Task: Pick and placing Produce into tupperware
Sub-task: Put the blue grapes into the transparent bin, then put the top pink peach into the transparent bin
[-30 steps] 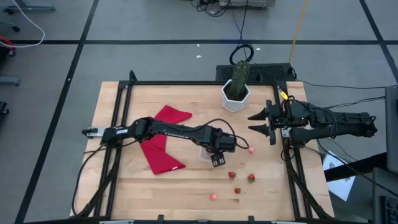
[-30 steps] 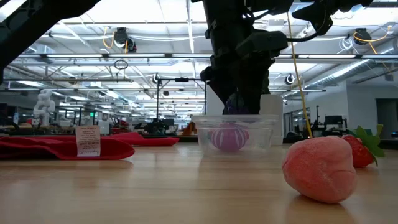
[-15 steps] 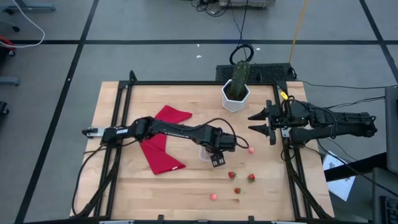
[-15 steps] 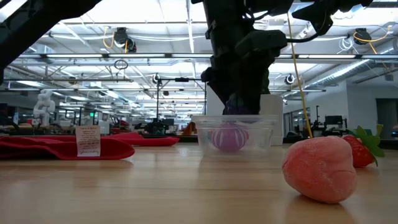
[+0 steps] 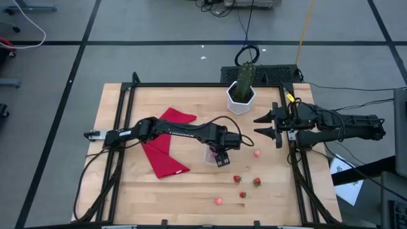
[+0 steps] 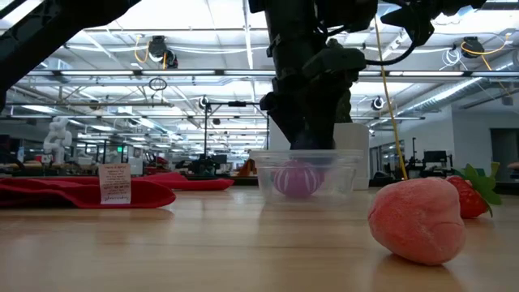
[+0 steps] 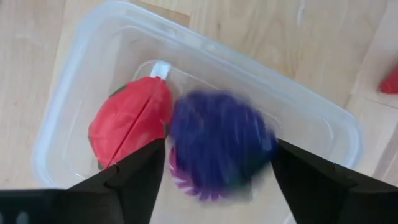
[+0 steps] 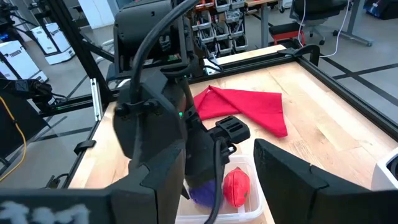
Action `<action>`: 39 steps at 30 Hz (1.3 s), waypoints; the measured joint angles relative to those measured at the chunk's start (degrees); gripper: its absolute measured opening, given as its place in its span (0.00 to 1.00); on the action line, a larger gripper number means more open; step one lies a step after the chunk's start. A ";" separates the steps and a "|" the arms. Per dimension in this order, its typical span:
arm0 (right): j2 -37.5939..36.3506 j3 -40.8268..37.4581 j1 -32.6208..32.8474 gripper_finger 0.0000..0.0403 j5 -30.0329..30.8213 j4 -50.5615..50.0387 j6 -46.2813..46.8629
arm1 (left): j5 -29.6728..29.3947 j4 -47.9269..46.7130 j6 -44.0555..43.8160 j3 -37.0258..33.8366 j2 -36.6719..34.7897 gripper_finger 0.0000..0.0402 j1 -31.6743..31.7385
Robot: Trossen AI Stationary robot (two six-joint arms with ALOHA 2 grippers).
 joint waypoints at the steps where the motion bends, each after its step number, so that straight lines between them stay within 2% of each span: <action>1: -0.01 0.00 0.00 0.46 -0.01 0.00 0.00 | -0.03 -0.01 -0.02 0.00 0.00 0.75 0.11; 7: -0.01 0.00 0.00 0.46 0.00 -0.02 0.00 | -1.11 0.01 -1.56 0.00 0.00 0.88 0.22; 12: 0.00 0.00 0.00 0.46 -0.01 0.00 0.00 | -1.17 0.08 -1.72 0.00 0.00 0.94 0.22; 24: -0.02 -0.01 0.00 0.46 0.00 -0.02 0.00 | -0.95 1.03 -4.31 0.00 0.00 0.94 -0.22; 32: 0.00 0.00 0.02 0.46 -0.01 -0.32 0.00 | -4.30 -2.06 -2.39 0.00 -2.60 0.94 -0.22; 35: -0.02 0.00 0.02 0.46 -0.01 -0.40 0.00 | -8.03 -8.08 -2.43 0.00 -5.00 0.94 -0.46; 39: -0.02 0.00 0.02 0.46 -0.01 -1.11 0.00 | -18.75 -20.93 -6.26 0.04 -8.19 0.94 -2.33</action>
